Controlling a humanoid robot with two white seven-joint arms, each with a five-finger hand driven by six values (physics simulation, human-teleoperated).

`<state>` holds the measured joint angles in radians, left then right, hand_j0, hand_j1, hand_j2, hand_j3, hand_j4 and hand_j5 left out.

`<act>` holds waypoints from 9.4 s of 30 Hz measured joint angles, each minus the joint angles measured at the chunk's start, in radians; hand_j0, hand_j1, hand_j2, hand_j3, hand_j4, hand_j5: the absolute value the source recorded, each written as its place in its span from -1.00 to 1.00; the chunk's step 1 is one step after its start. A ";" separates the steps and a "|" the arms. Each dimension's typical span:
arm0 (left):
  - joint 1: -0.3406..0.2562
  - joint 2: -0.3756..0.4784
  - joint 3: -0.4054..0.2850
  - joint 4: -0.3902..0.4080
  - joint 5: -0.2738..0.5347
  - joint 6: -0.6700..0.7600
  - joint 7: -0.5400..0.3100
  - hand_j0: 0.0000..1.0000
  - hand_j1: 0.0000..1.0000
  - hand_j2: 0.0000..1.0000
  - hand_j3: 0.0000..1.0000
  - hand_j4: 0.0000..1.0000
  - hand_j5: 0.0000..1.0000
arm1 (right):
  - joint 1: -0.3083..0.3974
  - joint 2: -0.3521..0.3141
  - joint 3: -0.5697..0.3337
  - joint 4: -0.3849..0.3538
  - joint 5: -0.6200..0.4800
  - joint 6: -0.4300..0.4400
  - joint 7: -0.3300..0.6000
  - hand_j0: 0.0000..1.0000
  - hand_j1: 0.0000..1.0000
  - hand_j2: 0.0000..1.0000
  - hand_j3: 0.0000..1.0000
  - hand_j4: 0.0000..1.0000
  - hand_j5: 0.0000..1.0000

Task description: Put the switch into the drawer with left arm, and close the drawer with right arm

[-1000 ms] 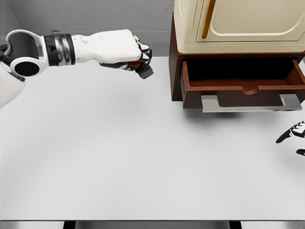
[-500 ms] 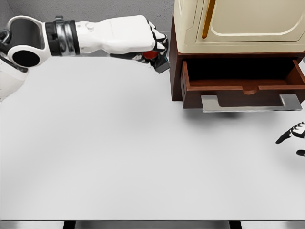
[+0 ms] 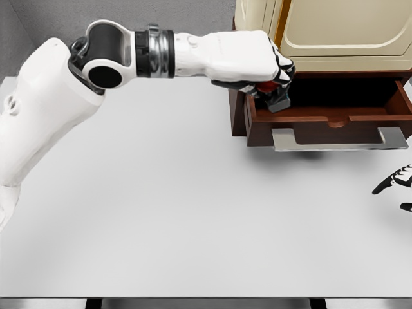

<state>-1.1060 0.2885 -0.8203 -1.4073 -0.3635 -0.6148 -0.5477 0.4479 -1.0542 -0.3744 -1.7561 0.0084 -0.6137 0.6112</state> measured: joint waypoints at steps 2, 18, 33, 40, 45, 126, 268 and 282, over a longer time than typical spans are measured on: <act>-0.009 -0.036 -0.002 0.032 -0.012 0.000 -0.010 -0.36 -0.36 -0.36 -0.36 -0.36 -0.36 | 0.000 0.000 0.000 0.000 0.000 0.000 0.000 0.33 0.33 0.33 0.33 0.33 0.33; -0.021 -0.153 0.018 0.147 -0.038 0.001 -0.012 -0.36 -0.36 -0.36 -0.36 -0.36 -0.36 | 0.000 0.000 0.001 0.000 0.000 0.000 0.000 0.33 0.33 0.33 0.33 0.33 0.33; -0.012 -0.187 0.053 0.244 -0.036 0.001 -0.004 0.31 0.31 0.31 0.31 0.31 0.31 | 0.000 0.000 0.002 0.000 0.000 0.000 0.000 0.33 0.33 0.33 0.33 0.33 0.33; -0.012 -0.188 0.065 0.255 -0.030 0.001 -0.004 0.72 0.72 0.72 0.72 0.72 0.72 | 0.000 0.000 0.002 0.000 0.000 0.000 0.000 0.33 0.33 0.33 0.33 0.33 0.33; -0.014 -0.192 0.068 0.253 -0.028 0.001 -0.004 0.74 0.74 0.74 0.74 0.74 0.74 | 0.000 0.000 0.002 0.000 0.000 0.000 0.000 0.33 0.33 0.33 0.33 0.33 0.33; -0.130 0.182 -0.374 -0.080 1.214 0.721 -0.022 1.00 1.00 1.00 1.00 1.00 1.00 | 0.008 0.002 0.001 0.000 0.000 0.000 0.000 0.35 0.35 0.35 0.35 0.35 0.35; 0.153 0.692 -0.072 -0.076 0.339 0.001 -0.064 1.00 1.00 1.00 1.00 1.00 1.00 | -0.690 0.039 0.520 0.247 -0.022 0.004 0.001 0.21 0.21 0.21 0.21 0.21 0.21; 0.155 0.692 -0.072 -0.073 0.339 0.001 -0.064 1.00 1.00 1.00 1.00 1.00 1.00 | -0.802 0.082 0.596 0.331 -0.001 0.001 0.001 0.21 0.21 0.21 0.21 0.21 0.21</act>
<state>-0.9511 0.9807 -0.8922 -1.4804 -0.0244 -0.6136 -0.6113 -0.3543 -0.9721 0.2213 -1.4253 0.0071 -0.6130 0.6117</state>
